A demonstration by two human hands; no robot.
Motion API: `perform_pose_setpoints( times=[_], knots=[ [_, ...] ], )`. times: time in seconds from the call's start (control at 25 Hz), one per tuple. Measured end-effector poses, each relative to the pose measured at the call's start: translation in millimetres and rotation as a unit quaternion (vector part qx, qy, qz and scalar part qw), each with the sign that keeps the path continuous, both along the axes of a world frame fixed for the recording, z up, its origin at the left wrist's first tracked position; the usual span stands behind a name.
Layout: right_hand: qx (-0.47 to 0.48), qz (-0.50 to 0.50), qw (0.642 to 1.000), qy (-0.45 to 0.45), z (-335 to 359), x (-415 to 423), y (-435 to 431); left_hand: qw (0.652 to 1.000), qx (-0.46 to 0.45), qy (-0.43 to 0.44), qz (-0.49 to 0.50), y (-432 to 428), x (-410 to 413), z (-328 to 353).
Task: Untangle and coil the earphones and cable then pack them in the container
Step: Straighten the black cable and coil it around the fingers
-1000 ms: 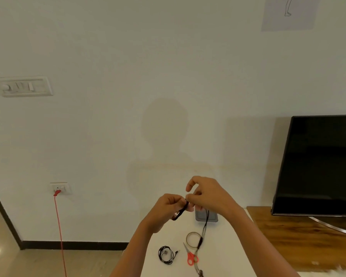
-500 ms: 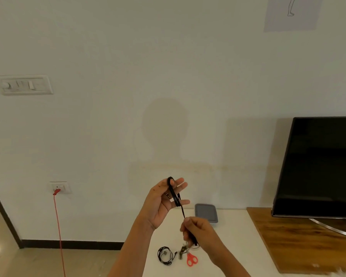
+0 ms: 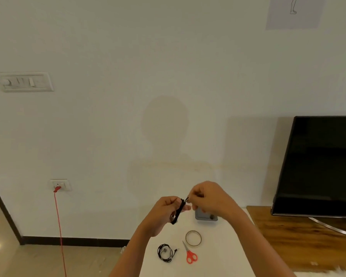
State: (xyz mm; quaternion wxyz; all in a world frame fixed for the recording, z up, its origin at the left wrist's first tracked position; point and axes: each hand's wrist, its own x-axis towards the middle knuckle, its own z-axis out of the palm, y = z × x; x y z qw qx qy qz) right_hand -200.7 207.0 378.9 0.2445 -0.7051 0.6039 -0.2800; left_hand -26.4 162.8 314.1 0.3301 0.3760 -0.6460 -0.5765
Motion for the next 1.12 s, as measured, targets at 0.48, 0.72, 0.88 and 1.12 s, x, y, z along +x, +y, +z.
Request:
perform_pose_setpoints(
  times=[0.48, 0.72, 0.88, 1.12],
  knots=[
    [0.1, -0.007, 0.916, -0.388, -82.0, 8.1, -6.7, 0.907, 0.185, 0.368, -0.083, 6.9, -6.9, 10.0],
    [0.05, -0.051, 0.948, -0.309, -85.6, 33.5, 16.5, 0.913, 0.166, 0.372, 0.009, -0.3, -10.5, 3.8],
    [0.01, -0.099, 0.989, -0.11, -74.9, 36.7, 17.8, 0.931, 0.138, 0.332, 0.062, -1.6, -14.2, 4.5],
    [-0.125, -0.085, 0.98, 0.128, -64.3, 33.4, 13.0, 0.957, 0.118, 0.246, 0.103, -2.7, -14.4, 4.5]
  ],
)
